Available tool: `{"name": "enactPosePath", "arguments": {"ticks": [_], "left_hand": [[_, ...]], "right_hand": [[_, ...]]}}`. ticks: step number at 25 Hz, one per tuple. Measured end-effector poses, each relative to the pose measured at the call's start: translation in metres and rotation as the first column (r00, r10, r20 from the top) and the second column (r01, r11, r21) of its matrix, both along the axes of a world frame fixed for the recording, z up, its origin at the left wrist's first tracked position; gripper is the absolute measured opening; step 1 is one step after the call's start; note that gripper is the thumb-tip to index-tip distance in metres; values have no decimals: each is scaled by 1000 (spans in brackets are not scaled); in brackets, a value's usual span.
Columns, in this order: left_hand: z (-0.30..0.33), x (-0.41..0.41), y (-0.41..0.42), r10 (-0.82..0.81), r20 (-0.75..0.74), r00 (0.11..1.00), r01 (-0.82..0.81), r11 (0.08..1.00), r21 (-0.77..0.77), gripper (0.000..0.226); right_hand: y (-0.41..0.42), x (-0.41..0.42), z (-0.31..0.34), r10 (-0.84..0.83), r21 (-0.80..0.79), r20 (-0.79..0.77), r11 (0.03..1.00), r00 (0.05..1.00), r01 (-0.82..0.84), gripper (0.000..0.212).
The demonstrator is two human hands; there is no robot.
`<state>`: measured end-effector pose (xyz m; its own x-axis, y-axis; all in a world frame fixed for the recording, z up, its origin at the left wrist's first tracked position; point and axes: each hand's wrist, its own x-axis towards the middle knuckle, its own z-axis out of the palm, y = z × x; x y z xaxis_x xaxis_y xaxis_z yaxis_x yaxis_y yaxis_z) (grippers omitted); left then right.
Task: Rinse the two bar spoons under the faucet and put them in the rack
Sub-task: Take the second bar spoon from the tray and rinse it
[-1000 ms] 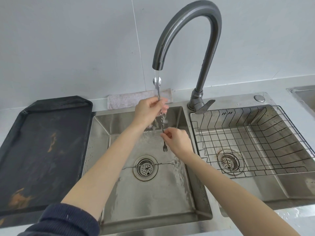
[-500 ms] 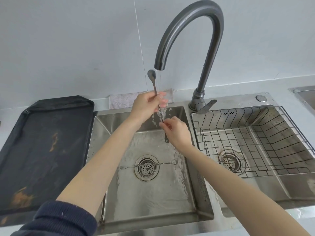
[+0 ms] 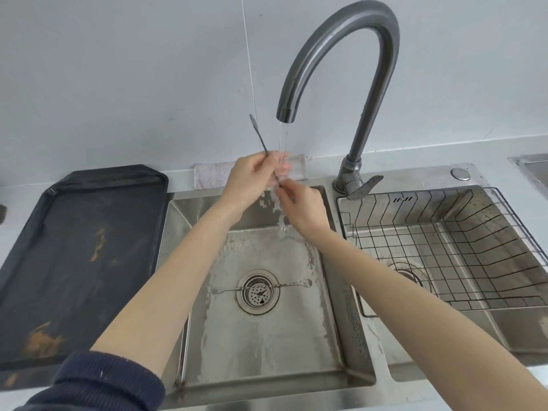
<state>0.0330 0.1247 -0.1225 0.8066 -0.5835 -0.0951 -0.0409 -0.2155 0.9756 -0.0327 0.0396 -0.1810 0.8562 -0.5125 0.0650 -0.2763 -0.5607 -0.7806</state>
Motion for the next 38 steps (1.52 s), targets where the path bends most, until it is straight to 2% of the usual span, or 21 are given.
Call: {"name": "enactPosePath", "arguments": {"ticks": [7,14,16,19,21,25,29,35,38], "left_hand": [[-11,13,23,105,-237,966,-130,987,-93,38],[-62,18,64,219,-369,903,-207,976,73,33],[-80,16,76,265,-483,835,-253,963,91,22],[-109,9,89,331,-728,600,-394,915,91,11],[-133,3,100,378,-779,501,-430,890,155,9],[-170,-5,117,436,-825,359,-481,844,236,7],[-188,-11,124,484,-818,312,-544,796,264,37],[-206,-21,139,554,-788,268,-531,767,359,23],[-216,-30,143,572,-785,237,-528,754,390,38]], "right_hand": [[-10,-16,-24,30,-52,-159,998,987,-39,26],[-15,-24,-51,70,-148,-327,981,942,-125,24],[-13,-27,-61,79,-173,-385,973,920,-155,24],[-7,-33,-76,95,-166,-464,967,881,-192,24],[-2,-38,-87,116,-149,-510,964,852,-220,25],[8,-48,-107,149,-118,-582,957,799,-264,24],[11,-55,-124,160,-94,-656,952,737,-291,25],[13,-62,-145,166,-78,-750,939,641,-335,27],[18,-67,-154,183,-63,-787,926,589,-372,27]]}}
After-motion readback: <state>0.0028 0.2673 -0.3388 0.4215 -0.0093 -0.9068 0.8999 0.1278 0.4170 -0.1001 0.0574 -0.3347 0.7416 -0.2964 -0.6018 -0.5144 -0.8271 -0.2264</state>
